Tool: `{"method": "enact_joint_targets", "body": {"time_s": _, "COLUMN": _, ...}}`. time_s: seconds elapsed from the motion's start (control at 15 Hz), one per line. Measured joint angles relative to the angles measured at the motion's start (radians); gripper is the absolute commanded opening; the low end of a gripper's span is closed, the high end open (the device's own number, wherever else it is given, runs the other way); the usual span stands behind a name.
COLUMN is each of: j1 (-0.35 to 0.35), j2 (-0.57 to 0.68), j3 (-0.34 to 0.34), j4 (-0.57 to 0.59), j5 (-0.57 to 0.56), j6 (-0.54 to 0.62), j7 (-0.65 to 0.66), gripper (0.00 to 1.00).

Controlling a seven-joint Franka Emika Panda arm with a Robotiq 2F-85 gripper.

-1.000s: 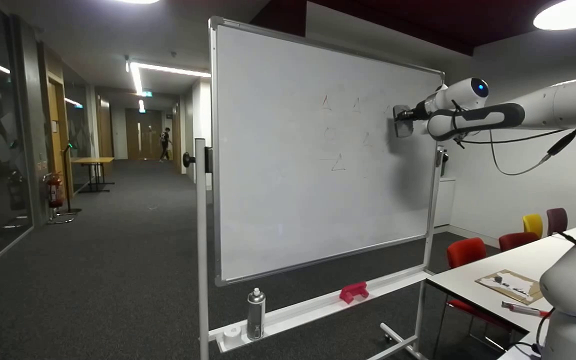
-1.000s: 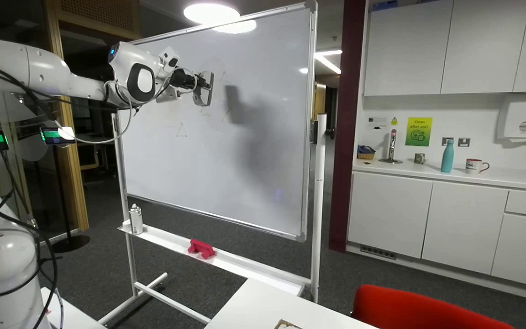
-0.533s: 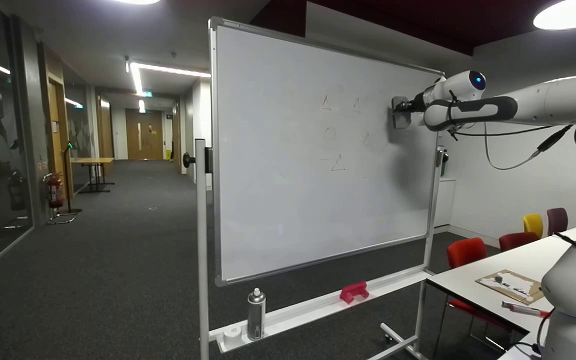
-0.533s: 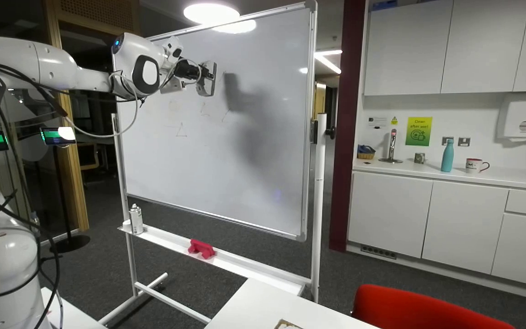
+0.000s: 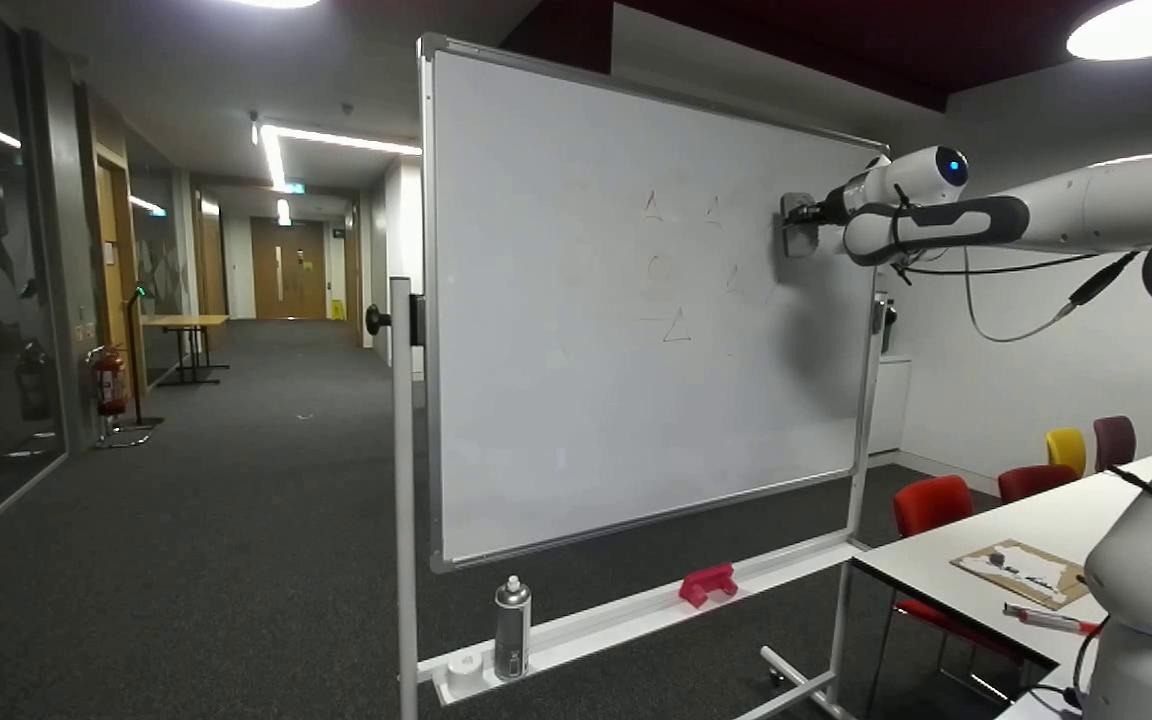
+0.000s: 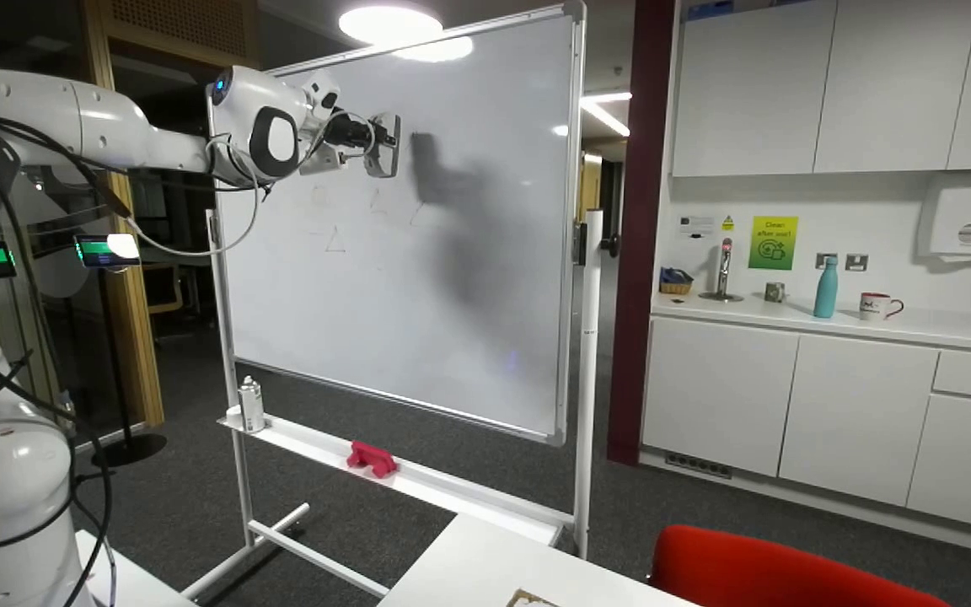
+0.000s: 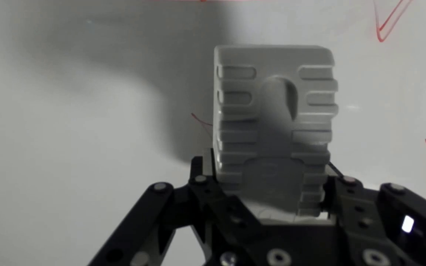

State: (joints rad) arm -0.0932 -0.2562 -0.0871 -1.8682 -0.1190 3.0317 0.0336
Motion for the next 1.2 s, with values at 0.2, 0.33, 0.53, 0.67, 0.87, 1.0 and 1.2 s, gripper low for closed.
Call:
{"method": "enact_joint_targets", "body": {"time_s": 0.2, "j1": 0.07, "j2": 0.026, "j3": -0.05, "j4": 0.0, "j5": 0.033, "j6": 0.07, "j7": -0.071, "gripper": 0.35}}
{"method": "enact_joint_targets", "body": {"time_s": 0.33, "j1": 0.127, "j2": 0.046, "j3": -0.091, "j4": 0.0, "j5": 0.055, "j6": 0.117, "j7": -0.122, "gripper": 0.35}}
{"method": "enact_joint_targets", "body": {"time_s": 0.53, "j1": 0.219, "j2": 0.068, "j3": -0.166, "j4": 0.0, "j5": 0.08, "j6": 0.175, "j7": -0.181, "gripper": 0.35}}
{"method": "enact_joint_targets", "body": {"time_s": 0.67, "j1": 0.277, "j2": 0.071, "j3": -0.221, "j4": 0.005, "j5": 0.095, "j6": 0.197, "j7": -0.199, "gripper": 0.35}}
{"method": "enact_joint_targets", "body": {"time_s": 0.87, "j1": 0.365, "j2": 0.07, "j3": -0.32, "j4": 0.028, "j5": 0.103, "j6": 0.211, "j7": -0.202, "gripper": 0.35}}
{"method": "enact_joint_targets", "body": {"time_s": 1.0, "j1": 0.426, "j2": 0.07, "j3": -0.391, "j4": 0.047, "j5": 0.107, "j6": 0.211, "j7": -0.202, "gripper": 0.35}}
{"method": "enact_joint_targets", "body": {"time_s": 1.2, "j1": 0.516, "j2": 0.071, "j3": -0.488, "j4": 0.062, "j5": 0.114, "j6": 0.24, "j7": -0.202, "gripper": 0.35}}
